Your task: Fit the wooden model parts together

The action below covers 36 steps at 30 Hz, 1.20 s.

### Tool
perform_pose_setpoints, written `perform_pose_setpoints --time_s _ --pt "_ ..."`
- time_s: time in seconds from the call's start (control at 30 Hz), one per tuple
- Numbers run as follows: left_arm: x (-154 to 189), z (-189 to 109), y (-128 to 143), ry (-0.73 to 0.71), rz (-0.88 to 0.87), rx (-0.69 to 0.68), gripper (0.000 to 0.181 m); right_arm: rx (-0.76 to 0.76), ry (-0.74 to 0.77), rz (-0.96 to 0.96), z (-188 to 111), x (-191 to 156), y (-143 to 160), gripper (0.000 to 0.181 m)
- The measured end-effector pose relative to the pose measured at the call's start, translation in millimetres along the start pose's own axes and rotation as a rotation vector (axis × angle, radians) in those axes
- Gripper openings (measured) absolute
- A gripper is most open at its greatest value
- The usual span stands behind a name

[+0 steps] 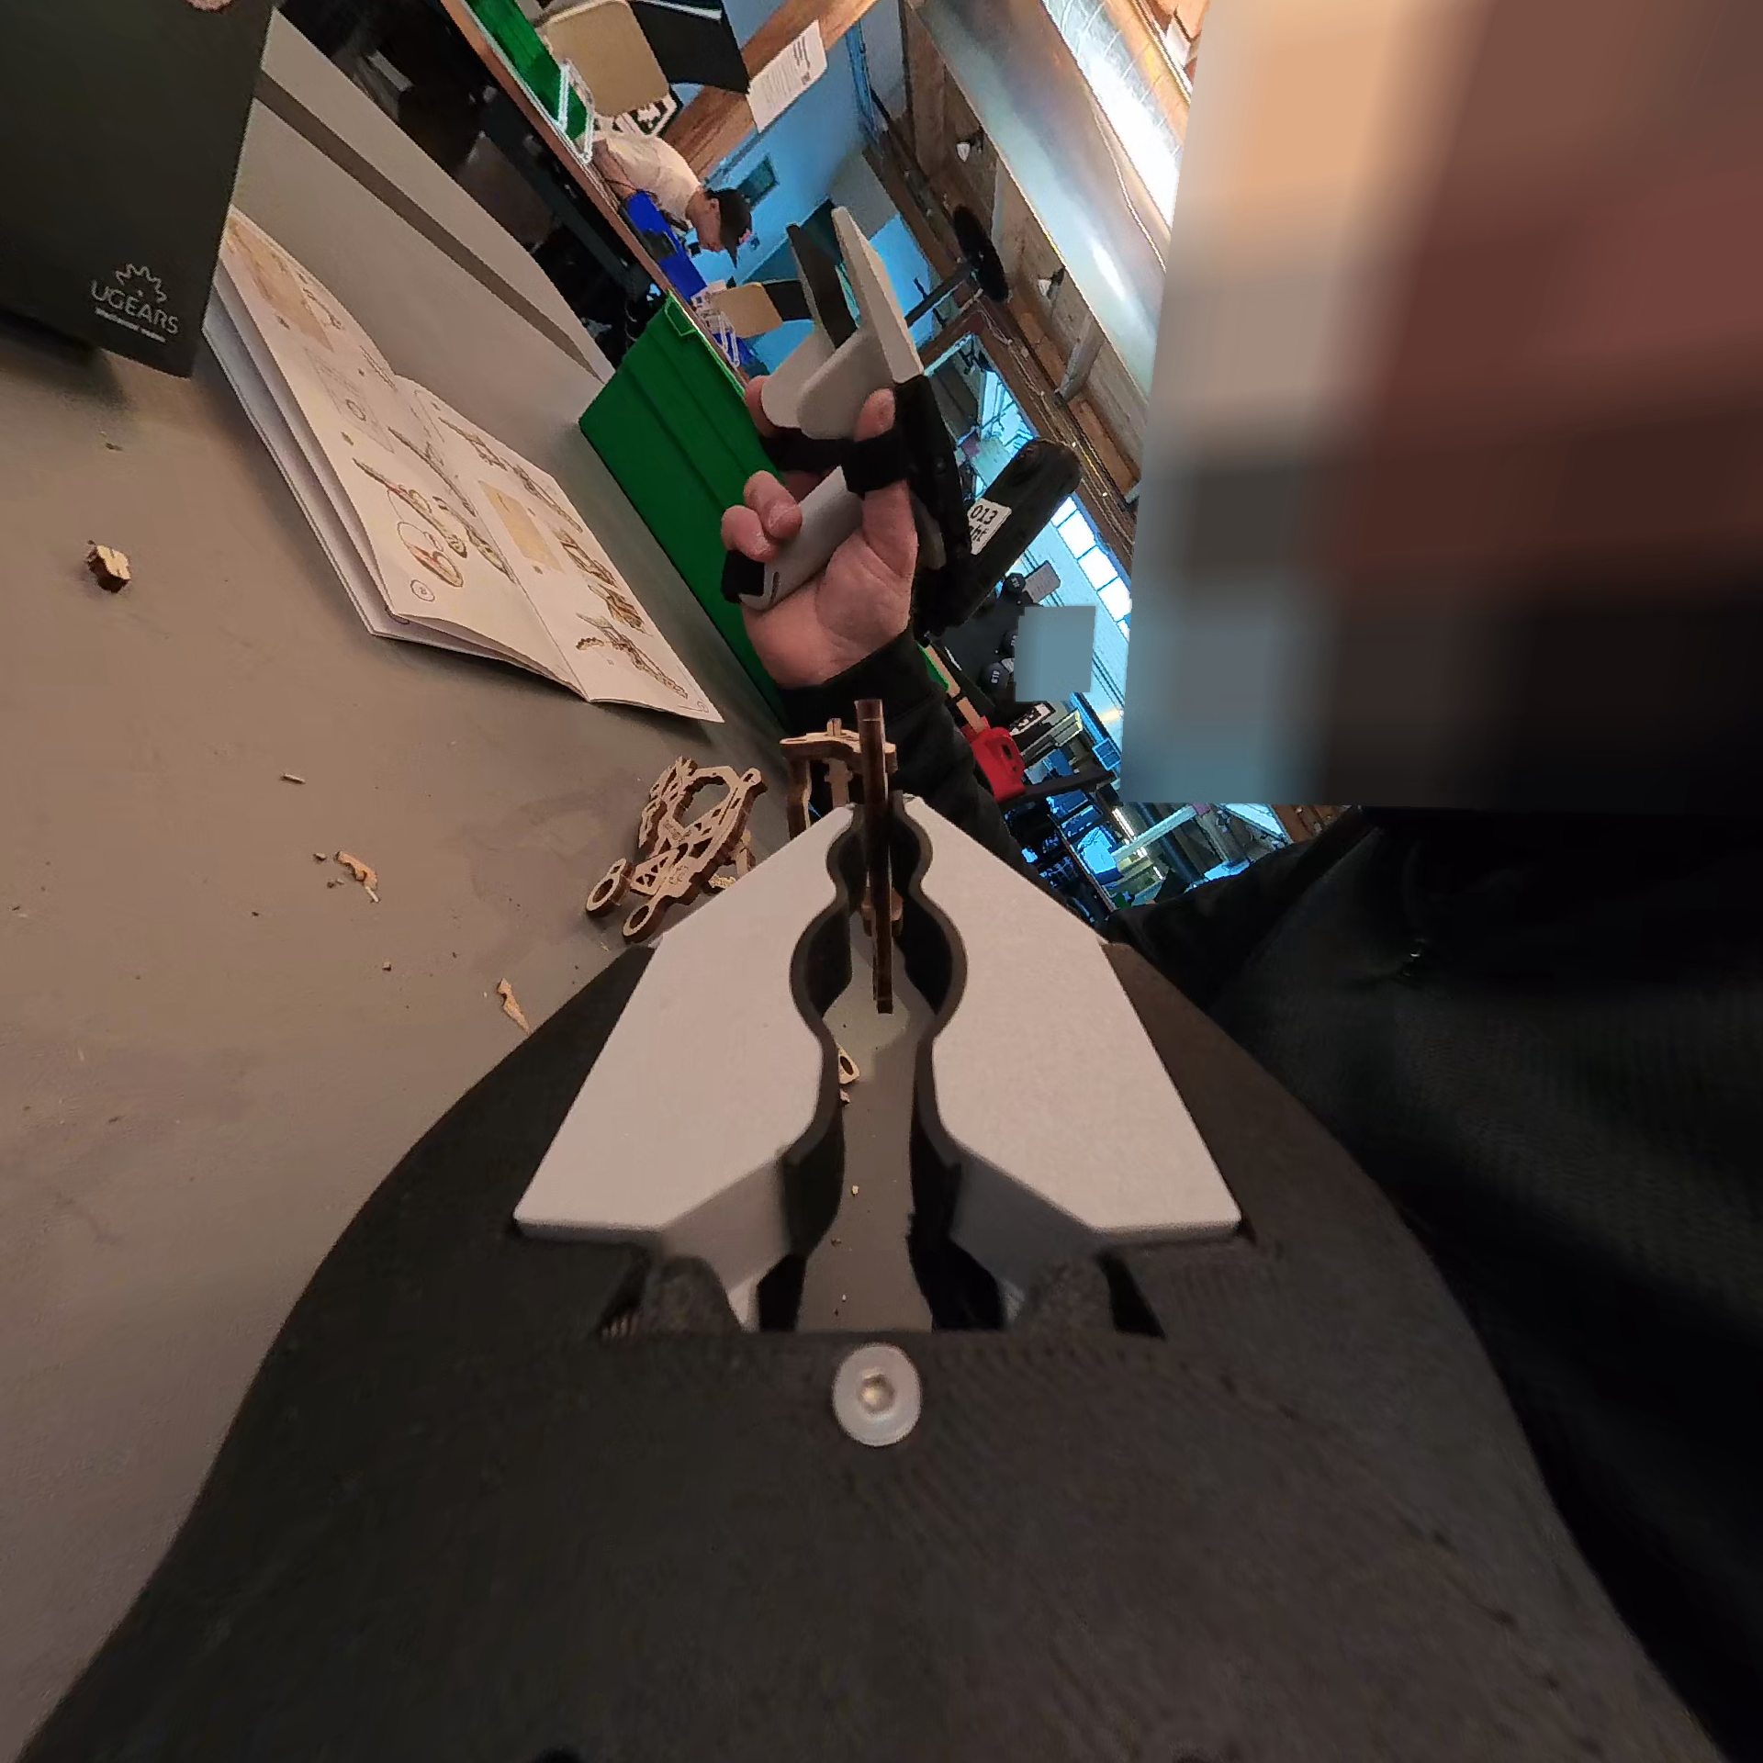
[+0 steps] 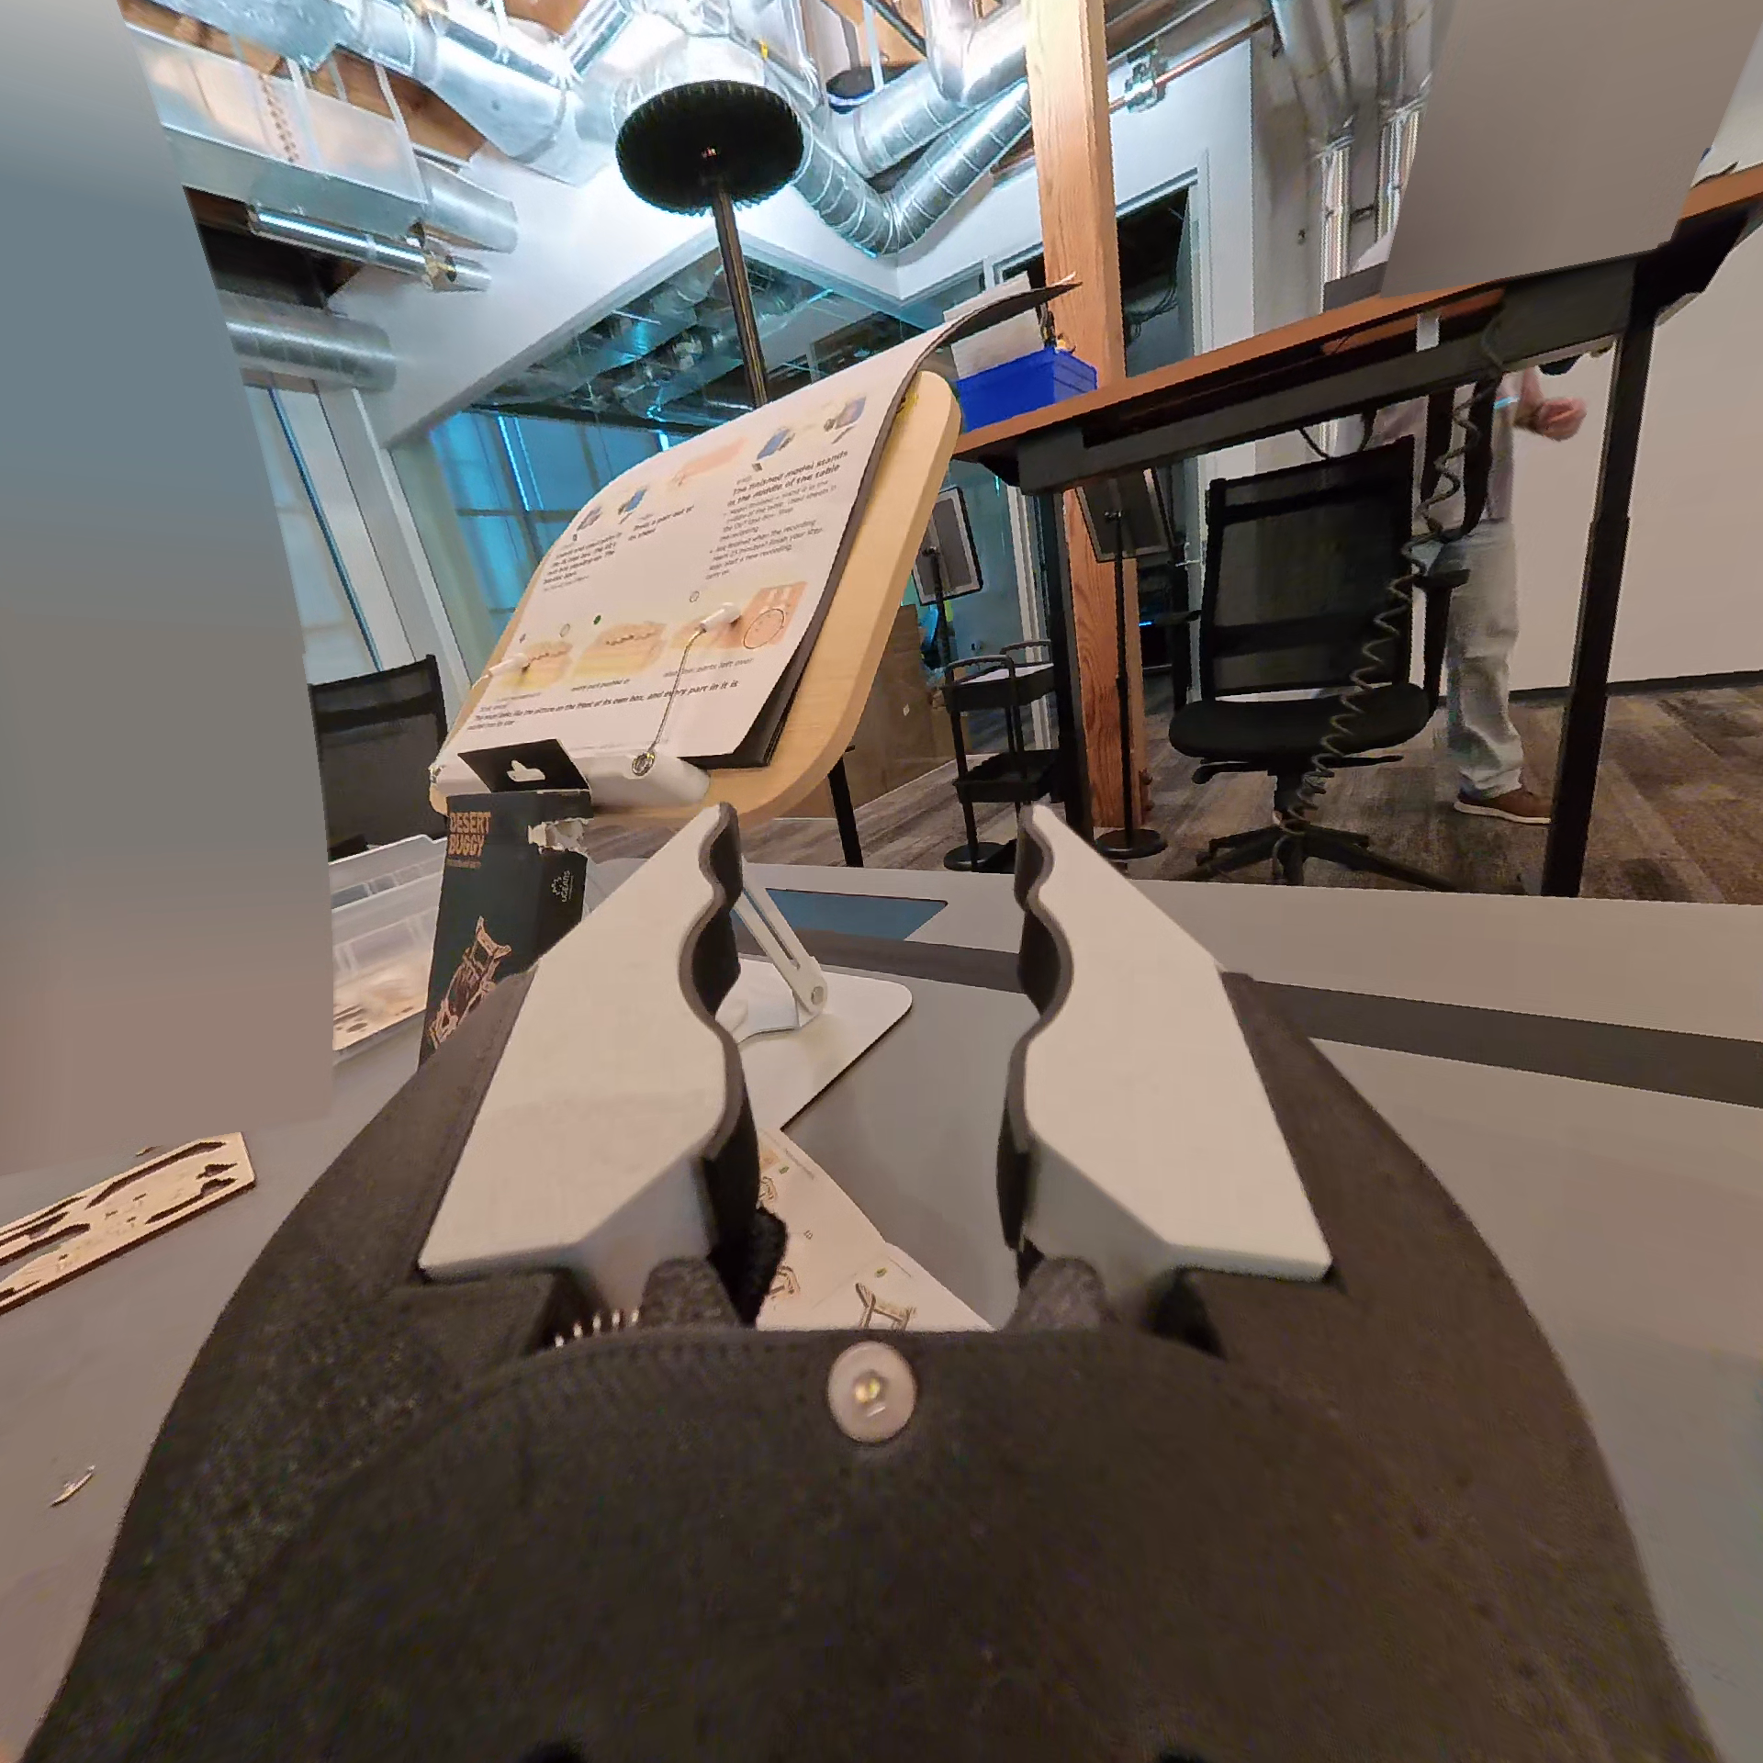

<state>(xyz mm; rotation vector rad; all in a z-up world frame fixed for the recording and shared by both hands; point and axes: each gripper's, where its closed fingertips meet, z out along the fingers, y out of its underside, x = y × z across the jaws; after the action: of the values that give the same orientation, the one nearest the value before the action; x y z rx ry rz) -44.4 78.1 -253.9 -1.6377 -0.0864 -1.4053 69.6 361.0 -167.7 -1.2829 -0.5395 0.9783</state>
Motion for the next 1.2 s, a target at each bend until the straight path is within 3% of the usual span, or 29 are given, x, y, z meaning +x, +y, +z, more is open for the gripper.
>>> perform_pose_setpoints --time_s 0.37,0.63,0.93,1.2 --pt "-0.6 0.0 -0.2 -0.004 0.002 0.0 0.0 -0.028 -0.009 -0.027 1.4 -3.7 5.6 0.054" --pt "-5.7 4.0 -7.2 -0.038 0.032 0.015 0.001 -0.083 -0.128 -0.105 5.9 -35.5 14.5 0.04" --pt "4.0 12.0 -23.1 -0.129 0.291 -0.024 0.001 -0.181 -0.629 -0.211 -11.1 -146.2 38.8 0.022" --pt "15.4 14.8 -51.0 -0.117 0.253 0.038 0.0 -0.269 -0.892 -0.314 -38.2 -226.1 70.7 0.028"
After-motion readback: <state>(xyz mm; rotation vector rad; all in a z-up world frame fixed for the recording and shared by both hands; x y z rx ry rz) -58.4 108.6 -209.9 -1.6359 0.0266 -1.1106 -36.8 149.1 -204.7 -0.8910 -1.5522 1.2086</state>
